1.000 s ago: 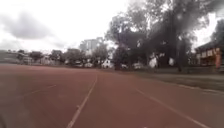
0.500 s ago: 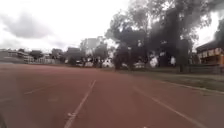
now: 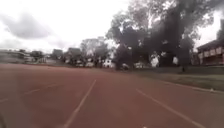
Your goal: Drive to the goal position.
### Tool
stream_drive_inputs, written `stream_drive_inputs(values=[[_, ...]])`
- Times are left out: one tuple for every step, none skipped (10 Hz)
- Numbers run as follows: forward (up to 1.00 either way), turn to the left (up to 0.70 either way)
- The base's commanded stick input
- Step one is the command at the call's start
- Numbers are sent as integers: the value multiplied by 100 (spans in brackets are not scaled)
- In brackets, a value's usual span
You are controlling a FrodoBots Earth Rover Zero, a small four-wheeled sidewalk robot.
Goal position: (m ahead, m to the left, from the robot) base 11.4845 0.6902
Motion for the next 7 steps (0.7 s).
stream_drive_inputs(values=[[67, 0], [67, 0], [67, 0], [67, 0], [67, 0], [67, 0], [67, 0]])
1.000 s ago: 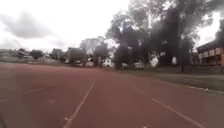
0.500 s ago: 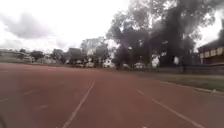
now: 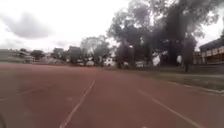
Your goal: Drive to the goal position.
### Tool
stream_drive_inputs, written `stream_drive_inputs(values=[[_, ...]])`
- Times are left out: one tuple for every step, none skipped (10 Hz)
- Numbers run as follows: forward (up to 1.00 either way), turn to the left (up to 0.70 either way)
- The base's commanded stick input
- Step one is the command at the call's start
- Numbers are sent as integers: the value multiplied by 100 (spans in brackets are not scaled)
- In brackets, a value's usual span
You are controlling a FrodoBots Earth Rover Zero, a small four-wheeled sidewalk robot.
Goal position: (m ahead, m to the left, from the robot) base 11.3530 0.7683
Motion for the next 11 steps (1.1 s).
stream_drive_inputs(values=[[67, 0], [67, 0], [67, 0], [67, 0], [67, 0], [67, 0], [67, 0], [67, 0], [67, 0], [67, 0], [67, 0]])
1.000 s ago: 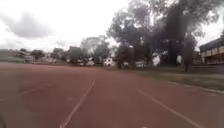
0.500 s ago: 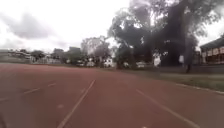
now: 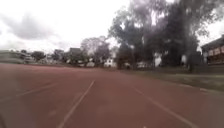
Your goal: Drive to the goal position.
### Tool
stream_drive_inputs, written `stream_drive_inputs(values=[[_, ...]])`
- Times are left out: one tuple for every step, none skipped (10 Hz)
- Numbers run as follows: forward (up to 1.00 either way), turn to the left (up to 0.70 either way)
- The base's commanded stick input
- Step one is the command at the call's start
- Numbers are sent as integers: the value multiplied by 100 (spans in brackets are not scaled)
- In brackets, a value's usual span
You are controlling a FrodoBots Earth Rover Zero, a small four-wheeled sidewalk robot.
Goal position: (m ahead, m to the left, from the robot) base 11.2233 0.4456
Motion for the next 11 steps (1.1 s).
stream_drive_inputs(values=[[67, 0], [67, 0], [67, 0], [67, 0], [67, 0], [67, 0], [67, 0], [67, 0], [67, 0], [67, 0], [67, 0]])
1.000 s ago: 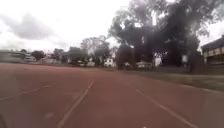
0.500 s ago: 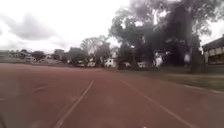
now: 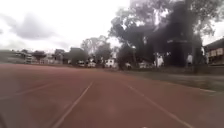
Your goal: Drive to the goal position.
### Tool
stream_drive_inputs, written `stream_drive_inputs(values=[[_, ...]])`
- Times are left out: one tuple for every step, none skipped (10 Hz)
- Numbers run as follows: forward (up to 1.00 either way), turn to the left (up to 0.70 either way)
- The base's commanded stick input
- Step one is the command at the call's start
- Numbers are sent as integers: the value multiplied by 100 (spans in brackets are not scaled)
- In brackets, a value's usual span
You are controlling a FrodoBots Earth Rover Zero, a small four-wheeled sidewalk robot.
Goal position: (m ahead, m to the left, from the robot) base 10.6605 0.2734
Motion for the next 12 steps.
stream_drive_inputs(values=[[67, 0], [67, 0], [67, 0], [67, 0], [67, 0], [67, 0], [67, 0], [67, 0], [67, 0], [67, 0], [67, 0], [67, 0]])
